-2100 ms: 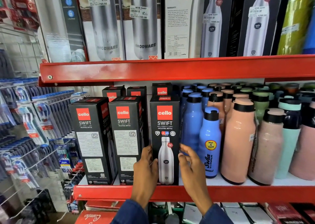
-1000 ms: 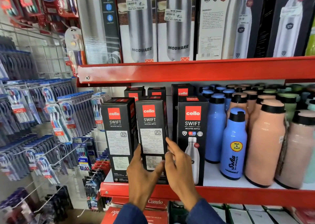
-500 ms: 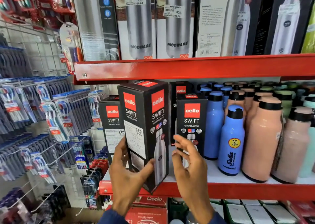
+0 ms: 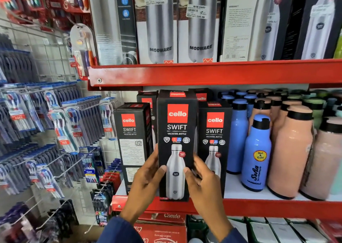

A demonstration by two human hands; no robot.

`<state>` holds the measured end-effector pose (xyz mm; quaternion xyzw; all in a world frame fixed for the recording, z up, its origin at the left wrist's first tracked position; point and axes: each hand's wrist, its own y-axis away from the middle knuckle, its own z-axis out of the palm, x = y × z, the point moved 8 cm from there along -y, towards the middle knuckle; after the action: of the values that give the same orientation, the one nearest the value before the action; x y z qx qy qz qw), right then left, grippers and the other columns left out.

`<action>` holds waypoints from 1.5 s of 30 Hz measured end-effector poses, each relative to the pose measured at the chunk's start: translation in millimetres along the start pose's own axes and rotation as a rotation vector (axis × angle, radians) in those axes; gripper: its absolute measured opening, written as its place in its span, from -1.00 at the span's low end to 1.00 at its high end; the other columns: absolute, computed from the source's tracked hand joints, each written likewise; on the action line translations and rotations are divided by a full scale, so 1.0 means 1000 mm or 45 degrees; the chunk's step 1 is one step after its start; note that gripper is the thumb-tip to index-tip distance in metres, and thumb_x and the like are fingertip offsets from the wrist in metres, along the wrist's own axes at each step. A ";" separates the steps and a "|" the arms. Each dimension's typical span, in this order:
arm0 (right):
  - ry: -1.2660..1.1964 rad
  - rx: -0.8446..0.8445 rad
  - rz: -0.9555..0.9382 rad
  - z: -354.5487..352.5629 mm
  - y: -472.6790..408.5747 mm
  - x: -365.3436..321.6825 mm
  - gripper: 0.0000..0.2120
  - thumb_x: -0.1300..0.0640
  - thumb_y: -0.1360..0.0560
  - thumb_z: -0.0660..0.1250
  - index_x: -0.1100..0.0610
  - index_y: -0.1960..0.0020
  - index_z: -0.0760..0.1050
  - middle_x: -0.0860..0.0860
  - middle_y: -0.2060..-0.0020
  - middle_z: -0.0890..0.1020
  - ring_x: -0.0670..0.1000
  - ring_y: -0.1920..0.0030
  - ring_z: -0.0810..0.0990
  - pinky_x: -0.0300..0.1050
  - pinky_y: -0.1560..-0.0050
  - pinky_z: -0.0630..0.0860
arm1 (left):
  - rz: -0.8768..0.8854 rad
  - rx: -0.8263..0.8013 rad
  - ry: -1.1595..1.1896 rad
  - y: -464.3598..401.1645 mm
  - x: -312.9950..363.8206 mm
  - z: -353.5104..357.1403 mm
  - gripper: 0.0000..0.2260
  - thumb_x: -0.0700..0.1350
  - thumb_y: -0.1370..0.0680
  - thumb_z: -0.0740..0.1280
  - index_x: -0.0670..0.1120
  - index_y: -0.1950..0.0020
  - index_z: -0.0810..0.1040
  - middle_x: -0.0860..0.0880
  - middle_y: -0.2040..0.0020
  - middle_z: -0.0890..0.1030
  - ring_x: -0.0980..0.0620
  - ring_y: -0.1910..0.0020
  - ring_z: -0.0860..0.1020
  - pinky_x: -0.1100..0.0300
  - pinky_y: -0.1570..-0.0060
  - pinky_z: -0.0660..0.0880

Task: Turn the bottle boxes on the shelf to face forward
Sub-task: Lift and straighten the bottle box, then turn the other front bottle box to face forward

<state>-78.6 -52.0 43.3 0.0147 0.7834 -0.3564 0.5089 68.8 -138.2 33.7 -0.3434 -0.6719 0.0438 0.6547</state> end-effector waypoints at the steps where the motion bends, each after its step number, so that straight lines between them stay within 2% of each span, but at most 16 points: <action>1: 0.029 0.021 0.001 0.002 -0.001 0.003 -0.55 0.15 -0.57 0.28 -0.01 -0.44 0.33 -0.36 -0.16 0.50 -0.50 -0.12 0.45 -0.51 -0.14 0.43 | -0.006 0.010 -0.023 -0.002 -0.005 0.001 -0.50 -0.28 -0.63 0.24 -0.03 -0.56 0.28 0.10 -0.48 0.48 0.15 -0.47 0.40 0.11 -0.48 0.34; 5: 0.186 0.087 0.008 0.012 -0.010 0.018 -0.53 0.06 -0.58 0.26 -0.02 -0.47 0.28 -0.27 -0.01 0.62 -0.37 0.02 0.58 -0.46 0.00 0.50 | -0.006 0.069 -0.115 -0.012 -0.024 0.001 -0.51 -0.27 -0.64 0.24 0.00 -0.55 0.28 0.08 -0.46 0.50 0.14 -0.47 0.41 -0.06 -0.50 0.32; 8: 0.253 0.100 0.014 0.018 -0.015 0.027 -0.53 0.06 -0.59 0.24 -0.02 -0.47 0.26 0.00 -0.03 0.70 -0.11 -0.03 0.63 -0.13 -0.06 0.61 | -0.030 0.090 -0.149 -0.019 -0.041 0.002 -0.50 -0.30 -0.64 0.23 0.00 -0.56 0.27 0.08 -0.44 0.52 0.14 -0.44 0.44 0.05 -0.48 0.36; 12: 0.327 0.053 0.038 0.025 -0.016 0.033 -0.54 0.14 -0.58 0.24 0.05 -0.47 0.27 -0.14 0.17 0.59 -0.35 0.22 0.56 -0.54 0.24 0.42 | -0.033 0.115 -0.247 -0.026 -0.057 0.003 -0.49 -0.28 -0.64 0.24 0.10 -0.54 0.29 0.28 -0.36 0.55 0.26 -0.38 0.48 0.48 -0.29 0.37; 18: 0.359 0.032 0.070 0.028 -0.012 0.032 -0.54 0.22 -0.57 0.27 0.06 -0.45 0.31 -0.19 0.40 0.52 -0.29 0.36 0.55 -0.51 0.42 0.38 | -0.034 0.102 -0.426 -0.024 -0.065 -0.002 -0.54 -0.25 -0.65 0.21 -0.04 -0.55 0.30 0.13 -0.33 0.57 0.31 -0.29 0.52 0.59 -0.20 0.35; 21: 0.321 0.094 0.100 0.028 -0.009 0.040 -0.52 0.19 -0.56 0.29 0.06 -0.46 0.29 0.06 0.12 0.72 -0.11 0.00 0.61 -0.36 -0.02 0.53 | -0.066 0.094 -0.524 -0.018 -0.061 -0.002 -0.55 -0.22 -0.66 0.20 -0.05 -0.56 0.29 0.11 -0.30 0.55 0.16 -0.26 0.54 0.68 -0.09 0.31; 23: 0.310 0.119 0.145 0.027 -0.008 0.044 -0.51 0.17 -0.56 0.29 0.04 -0.46 0.29 0.23 -0.01 0.68 0.09 -0.08 0.59 -0.19 -0.18 0.42 | -0.107 0.061 -0.563 -0.012 -0.055 0.000 -0.52 -0.18 -0.66 0.19 -0.01 -0.58 0.21 0.06 -0.10 0.67 0.20 0.02 0.61 0.63 0.11 0.36; 25: 0.301 0.183 0.137 0.024 -0.005 0.040 -0.52 0.20 -0.54 0.32 0.03 -0.43 0.34 0.17 -0.06 0.69 0.00 -0.06 0.66 -0.27 -0.18 0.49 | -0.144 0.012 -0.574 -0.003 -0.051 0.000 -0.49 -0.14 -0.66 0.22 0.01 -0.58 0.14 0.19 0.30 0.55 0.32 0.39 0.44 0.44 0.30 0.35; 26: 0.272 0.245 0.110 0.019 -0.002 0.034 -0.53 0.24 -0.52 0.34 0.03 -0.40 0.39 0.10 -0.10 0.69 -0.15 -0.04 0.65 -0.43 -0.13 0.49 | -0.151 0.000 -0.563 0.003 -0.049 -0.003 -0.47 -0.14 -0.64 0.25 -0.01 -0.58 0.16 0.26 0.34 0.43 0.36 0.40 0.38 0.42 0.25 0.34; 29: 0.211 0.443 -0.023 0.007 0.007 0.013 -0.64 0.34 -0.48 0.37 0.05 -0.22 0.58 -0.03 -0.05 0.70 -0.38 0.05 0.59 -0.62 0.09 0.44 | -0.100 0.173 -0.565 0.026 -0.027 -0.026 -0.57 -0.15 -0.54 0.42 0.02 -0.41 0.51 0.36 0.18 0.59 0.48 0.26 0.55 0.45 0.00 0.49; 31: 0.229 0.445 -0.135 0.010 0.011 -0.005 -0.66 0.36 -0.46 0.38 0.00 -0.11 0.61 -0.13 0.05 0.69 -0.33 0.07 0.61 -0.57 0.09 0.47 | 0.043 0.451 -0.613 0.041 -0.002 -0.052 -0.67 -0.23 -0.45 0.52 0.14 -0.10 0.69 0.26 0.18 0.71 0.36 0.29 0.66 0.45 0.10 0.59; 34: 0.192 0.194 -0.166 0.045 0.008 -0.027 -0.65 0.25 -0.51 0.32 -0.09 -0.20 0.55 -0.23 -0.02 0.64 -0.31 -0.06 0.59 -0.47 -0.09 0.48 | 0.098 0.706 -0.603 0.046 0.007 -0.086 -0.59 -0.18 -0.41 0.54 0.18 -0.16 0.58 0.09 0.07 0.68 0.11 0.15 0.67 0.08 0.05 0.66; 39: 0.122 -0.050 -0.110 0.097 -0.005 -0.041 -0.56 0.15 -0.58 0.16 0.00 -0.45 0.32 -0.32 -0.24 0.48 -0.41 -0.19 0.46 -0.46 -0.24 0.38 | -0.153 0.549 -0.715 0.017 -0.031 -0.093 -0.07 0.15 -0.30 0.58 -0.01 -0.53 0.17 -0.06 -0.45 0.40 -0.07 -0.43 0.40 -0.18 -0.37 0.44; 41: 0.102 -0.077 -0.074 0.105 -0.011 -0.041 -0.54 0.21 -0.57 0.14 0.06 -0.46 0.30 -0.39 -0.10 0.48 -0.47 -0.04 0.50 -0.53 -0.02 0.44 | -0.167 0.504 -0.693 0.011 -0.038 -0.090 -0.03 0.30 -0.27 0.50 0.00 -0.54 0.15 -0.05 -0.47 0.41 -0.05 -0.43 0.41 -0.18 -0.37 0.44; 43: 0.072 -0.090 -0.055 0.111 -0.017 -0.040 -0.54 0.26 -0.56 0.13 0.11 -0.46 0.30 -0.27 -0.03 0.57 -0.40 -0.12 0.44 -0.32 -0.05 0.55 | -0.158 0.509 -0.647 0.006 -0.039 -0.089 -0.07 0.34 -0.24 0.45 0.02 -0.50 0.20 -0.01 -0.39 0.46 -0.02 -0.35 0.48 -0.14 -0.30 0.50; 45: 0.034 -0.120 -0.053 0.117 -0.019 -0.044 -0.53 0.31 -0.55 0.15 0.13 -0.45 0.32 -0.30 0.05 0.52 -0.39 -0.14 0.38 -0.35 -0.07 0.55 | -0.148 0.553 -0.623 0.002 -0.039 -0.093 -0.14 0.31 -0.22 0.44 0.05 -0.45 0.27 0.02 -0.30 0.52 -0.01 -0.25 0.53 -0.10 -0.22 0.56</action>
<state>27.5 -118.0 62.7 -0.0208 0.8063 -0.3296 0.4908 150.5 -192.8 12.5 -0.1362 -0.8027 0.2300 0.5332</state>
